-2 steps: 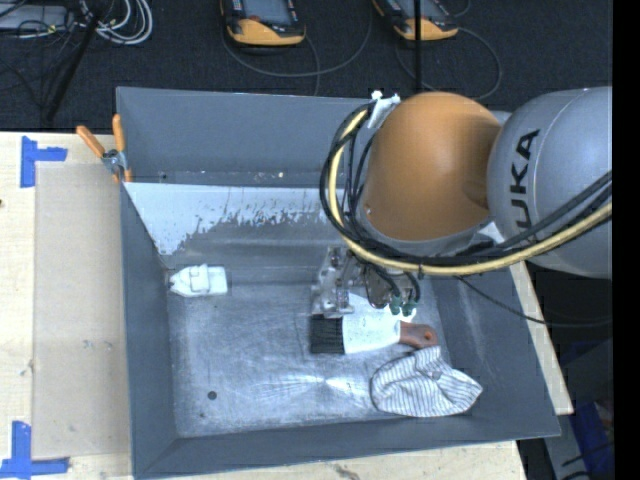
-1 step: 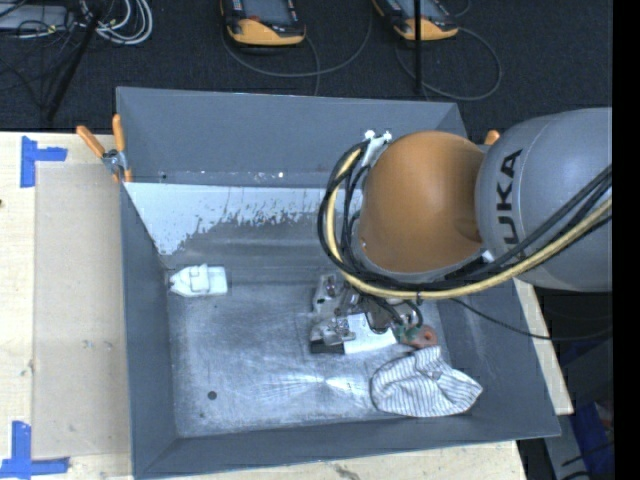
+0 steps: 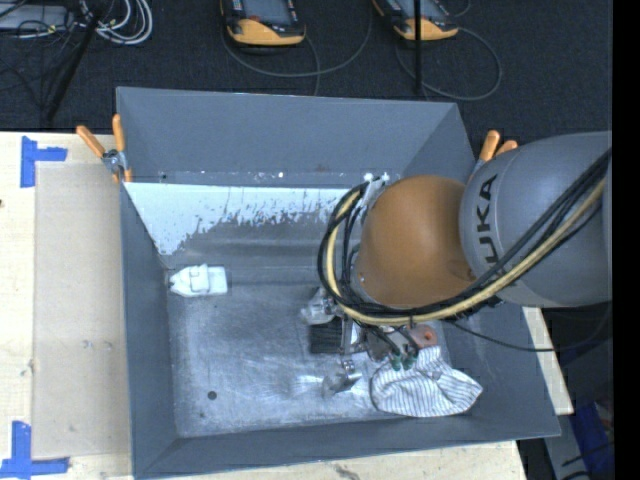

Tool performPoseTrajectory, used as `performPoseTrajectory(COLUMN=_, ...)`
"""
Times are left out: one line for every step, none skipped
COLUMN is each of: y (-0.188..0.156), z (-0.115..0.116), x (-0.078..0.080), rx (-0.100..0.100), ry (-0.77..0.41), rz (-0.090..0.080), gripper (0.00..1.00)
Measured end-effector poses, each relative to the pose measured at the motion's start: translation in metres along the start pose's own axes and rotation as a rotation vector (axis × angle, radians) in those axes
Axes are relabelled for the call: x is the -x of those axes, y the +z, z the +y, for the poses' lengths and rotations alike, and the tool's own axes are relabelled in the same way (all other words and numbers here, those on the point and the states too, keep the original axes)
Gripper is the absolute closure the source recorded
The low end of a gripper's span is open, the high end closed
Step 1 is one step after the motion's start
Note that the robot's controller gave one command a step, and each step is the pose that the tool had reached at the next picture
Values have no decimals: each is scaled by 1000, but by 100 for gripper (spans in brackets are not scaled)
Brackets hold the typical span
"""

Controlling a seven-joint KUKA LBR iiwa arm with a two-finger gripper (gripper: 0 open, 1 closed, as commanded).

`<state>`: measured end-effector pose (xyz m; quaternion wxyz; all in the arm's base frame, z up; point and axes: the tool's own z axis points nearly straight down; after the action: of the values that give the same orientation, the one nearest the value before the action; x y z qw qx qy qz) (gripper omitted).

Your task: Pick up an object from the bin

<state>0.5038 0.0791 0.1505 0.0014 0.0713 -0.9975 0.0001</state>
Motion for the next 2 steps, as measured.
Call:
performPoseTrajectory(y=-1, z=0, x=0, rx=0, ry=3, rz=-1, gripper=0)
performPoseTrajectory(y=73, z=-35, x=89, rx=4, ry=-380, rz=2, gripper=100)
